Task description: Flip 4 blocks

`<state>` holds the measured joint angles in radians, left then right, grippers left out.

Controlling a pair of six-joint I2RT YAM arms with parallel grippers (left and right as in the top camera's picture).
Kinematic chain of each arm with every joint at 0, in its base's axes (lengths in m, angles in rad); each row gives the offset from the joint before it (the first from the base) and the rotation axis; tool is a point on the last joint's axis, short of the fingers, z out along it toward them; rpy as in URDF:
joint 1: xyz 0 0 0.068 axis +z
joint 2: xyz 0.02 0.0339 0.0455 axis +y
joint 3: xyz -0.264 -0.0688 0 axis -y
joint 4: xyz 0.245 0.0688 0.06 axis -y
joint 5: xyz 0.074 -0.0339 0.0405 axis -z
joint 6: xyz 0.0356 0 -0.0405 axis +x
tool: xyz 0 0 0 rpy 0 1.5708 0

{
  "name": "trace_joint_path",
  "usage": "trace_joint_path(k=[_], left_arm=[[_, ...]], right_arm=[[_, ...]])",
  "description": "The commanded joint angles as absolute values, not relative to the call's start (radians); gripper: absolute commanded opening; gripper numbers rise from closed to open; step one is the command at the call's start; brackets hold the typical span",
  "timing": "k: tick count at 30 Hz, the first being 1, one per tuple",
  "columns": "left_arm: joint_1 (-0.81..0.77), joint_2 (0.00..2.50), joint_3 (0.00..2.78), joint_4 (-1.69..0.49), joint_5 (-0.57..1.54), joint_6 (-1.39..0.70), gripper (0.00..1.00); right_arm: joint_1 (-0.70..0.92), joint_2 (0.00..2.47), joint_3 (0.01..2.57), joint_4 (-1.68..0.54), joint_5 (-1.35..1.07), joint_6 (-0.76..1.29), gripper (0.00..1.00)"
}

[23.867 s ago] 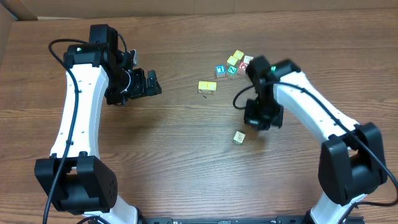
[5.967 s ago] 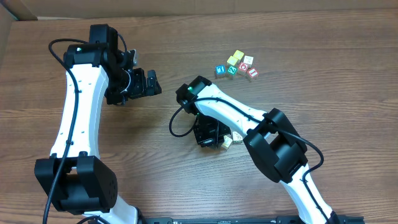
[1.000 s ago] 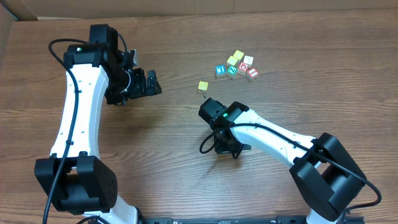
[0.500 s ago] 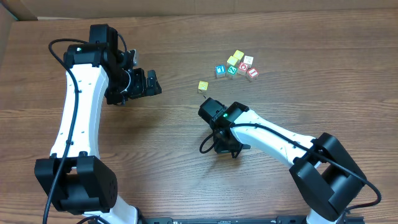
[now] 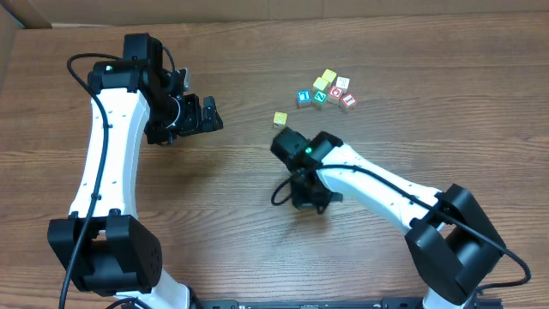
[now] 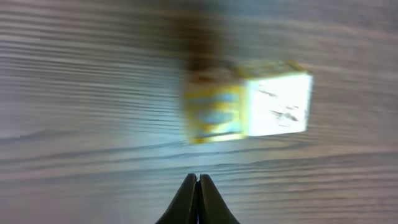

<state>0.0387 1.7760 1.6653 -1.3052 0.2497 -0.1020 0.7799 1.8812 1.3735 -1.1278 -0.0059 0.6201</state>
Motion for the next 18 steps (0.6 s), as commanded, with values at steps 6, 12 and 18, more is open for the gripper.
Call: trace_joint_path(k=[6,12,18], left_arm=[[0.032,1.779,1.684,-1.304,0.244,-0.112,1.00],[0.032,1.779,1.684,-1.304,0.244,-0.112,1.00],[0.032,1.779,1.684,-1.304,0.244,-0.112,1.00]], right_arm=[[0.804,1.876,1.415,-1.063,-0.044,0.565,0.04],[0.806,1.876,1.335,-0.991,0.009,0.564,0.04],[0.806,1.876,1.306,-0.933,0.064,0.565,0.04]])
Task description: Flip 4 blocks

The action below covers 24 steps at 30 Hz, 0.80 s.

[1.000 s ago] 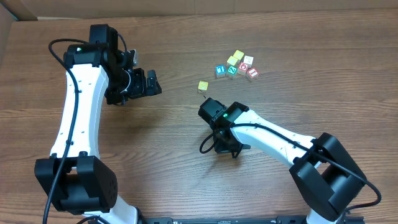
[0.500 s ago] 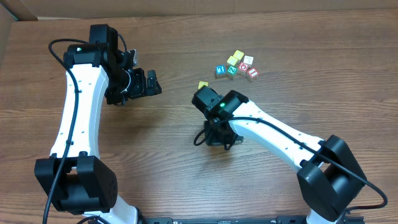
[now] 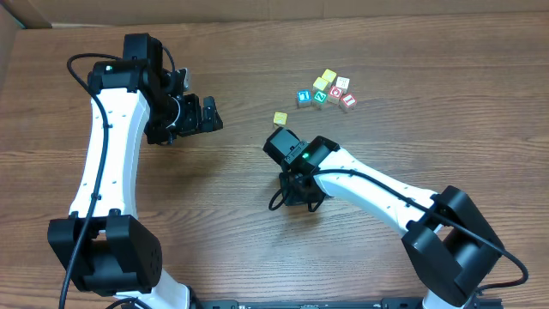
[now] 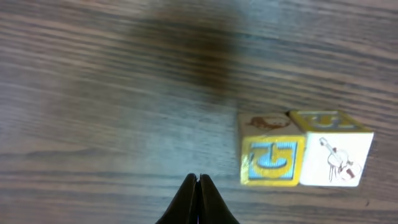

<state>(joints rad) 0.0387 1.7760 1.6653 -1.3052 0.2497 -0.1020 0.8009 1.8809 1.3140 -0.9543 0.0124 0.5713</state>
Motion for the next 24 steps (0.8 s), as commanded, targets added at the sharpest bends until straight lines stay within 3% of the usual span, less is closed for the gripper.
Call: trace_joint_path(k=[1,24], left_arm=[[0.032,1.779,1.684,-1.304,0.244,-0.112,1.00],[0.032,1.779,1.684,-1.304,0.244,-0.112,1.00]], right_arm=[[0.806,1.876,1.306,-0.920,0.071,0.565,0.04],[0.805,1.877,1.246,-0.830,0.087,0.516,0.04]])
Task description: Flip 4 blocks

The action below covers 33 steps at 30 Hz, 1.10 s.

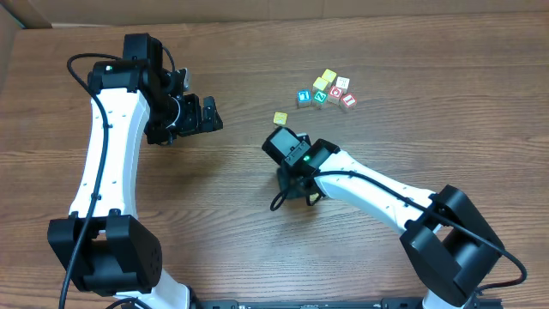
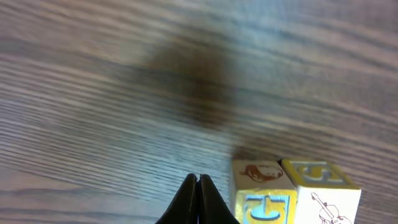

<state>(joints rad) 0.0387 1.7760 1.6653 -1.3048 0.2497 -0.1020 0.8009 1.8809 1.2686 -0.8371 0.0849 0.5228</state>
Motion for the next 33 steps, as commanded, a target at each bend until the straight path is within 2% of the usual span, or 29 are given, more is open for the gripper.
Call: trace_joint_path(k=[1,26,33], left_arm=[[0.032,1.779,1.684,-1.304,0.244,-0.112,1.00],[0.032,1.779,1.684,-1.304,0.244,-0.112,1.00],[0.032,1.779,1.684,-1.304,0.244,-0.112,1.00]], right_arm=[[0.804,1.877,1.246,-0.829,0.090,0.515,0.04],[0.801,1.877,1.246,-0.839,0.225,0.516,0.04],[0.757,1.877,1.343,-0.796,0.101,0.516,0.06]])
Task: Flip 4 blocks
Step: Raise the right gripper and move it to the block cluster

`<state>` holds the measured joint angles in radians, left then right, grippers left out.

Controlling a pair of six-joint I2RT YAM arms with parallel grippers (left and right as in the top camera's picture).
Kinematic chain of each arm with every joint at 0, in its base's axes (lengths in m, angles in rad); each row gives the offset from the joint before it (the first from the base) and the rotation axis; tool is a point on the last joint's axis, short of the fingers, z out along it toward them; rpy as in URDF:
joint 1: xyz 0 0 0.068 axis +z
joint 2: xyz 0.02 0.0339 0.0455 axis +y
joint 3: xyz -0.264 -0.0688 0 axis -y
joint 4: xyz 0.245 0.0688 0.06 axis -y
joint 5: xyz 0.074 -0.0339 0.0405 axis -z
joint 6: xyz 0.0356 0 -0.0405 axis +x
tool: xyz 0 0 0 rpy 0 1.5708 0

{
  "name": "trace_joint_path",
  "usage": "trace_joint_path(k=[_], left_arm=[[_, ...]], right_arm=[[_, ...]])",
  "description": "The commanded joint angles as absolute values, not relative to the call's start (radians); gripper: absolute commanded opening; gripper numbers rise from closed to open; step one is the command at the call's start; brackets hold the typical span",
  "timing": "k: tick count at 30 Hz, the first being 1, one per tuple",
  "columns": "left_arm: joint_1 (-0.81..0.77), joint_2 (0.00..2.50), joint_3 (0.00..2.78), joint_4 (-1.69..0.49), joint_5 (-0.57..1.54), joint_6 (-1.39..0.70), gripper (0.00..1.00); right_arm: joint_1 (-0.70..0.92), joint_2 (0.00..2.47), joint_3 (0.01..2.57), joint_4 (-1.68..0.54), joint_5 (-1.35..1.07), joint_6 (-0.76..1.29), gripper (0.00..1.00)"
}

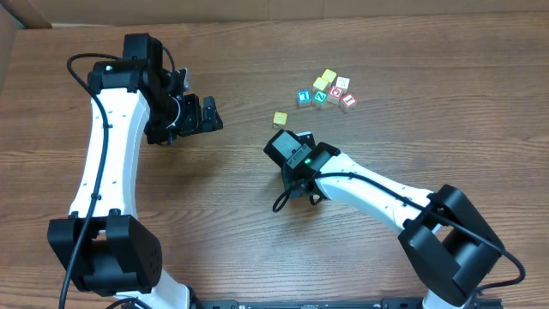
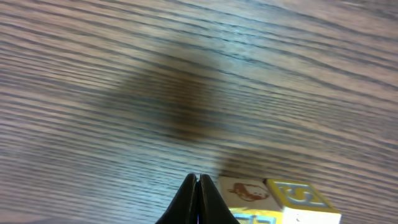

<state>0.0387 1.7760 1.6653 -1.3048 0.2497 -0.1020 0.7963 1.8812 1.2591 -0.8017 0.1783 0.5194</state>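
My right gripper (image 2: 198,178) is shut with nothing in it, low over the wood; in the overhead view it (image 1: 298,182) sits mid-table under its own wrist. Just right of its tips two blocks stand side by side, cut by the bottom edge: one with a brown picture on top (image 2: 249,189) and a yellow-framed one with a blue letter on top (image 2: 300,195). Far back, a cluster of several coloured blocks (image 1: 326,90) lies apart from a lone yellow-green block (image 1: 280,118). My left gripper (image 1: 202,113) hangs open at the back left, far from all blocks.
The wooden table (image 1: 214,215) carries nothing else near the arms. A black cable loop (image 1: 279,200) hangs beside the right wrist. The left arm (image 1: 107,146) stands along the left side.
The right wrist has shifted slightly, so the two blocks now sit lower in its view, half cut off by the bottom edge. The left arm has not moved.
The shut right gripper first had blurred blocks ahead of its tips. Then the pair stood sharp to the right of the tips. In later frames they lay ever lower in the wrist view, while the wrist stood further back-left on the table.
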Motion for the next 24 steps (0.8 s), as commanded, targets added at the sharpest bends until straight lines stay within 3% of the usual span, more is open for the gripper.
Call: trace_joint_path(k=[1,9,15,19,22,24], left_arm=[[0.032,1.779,1.684,-1.304,0.244,-0.112,1.00],[0.032,1.779,1.684,-1.304,0.244,-0.112,1.00],[0.032,1.779,1.684,-1.304,0.244,-0.112,1.00],[0.032,1.779,1.684,-1.304,0.244,-0.112,1.00],[0.032,1.779,1.684,-1.304,0.244,-0.112,1.00],[0.032,1.779,1.684,-1.304,0.244,-0.112,1.00]], right_arm=[[0.738,1.877,1.373,-0.801,0.068,0.516,0.13],[0.535,1.877,1.664,-0.838,-0.073,0.568,0.57],[0.497,1.892,1.687,-0.763,-0.031,0.628,0.64],[0.478,1.936,1.687,-0.809,0.079,0.517,0.67],[0.413,1.971,1.687,-0.856,0.086,0.416,0.80],[0.350,1.986,1.687,-0.879,0.072,0.368,0.84]])
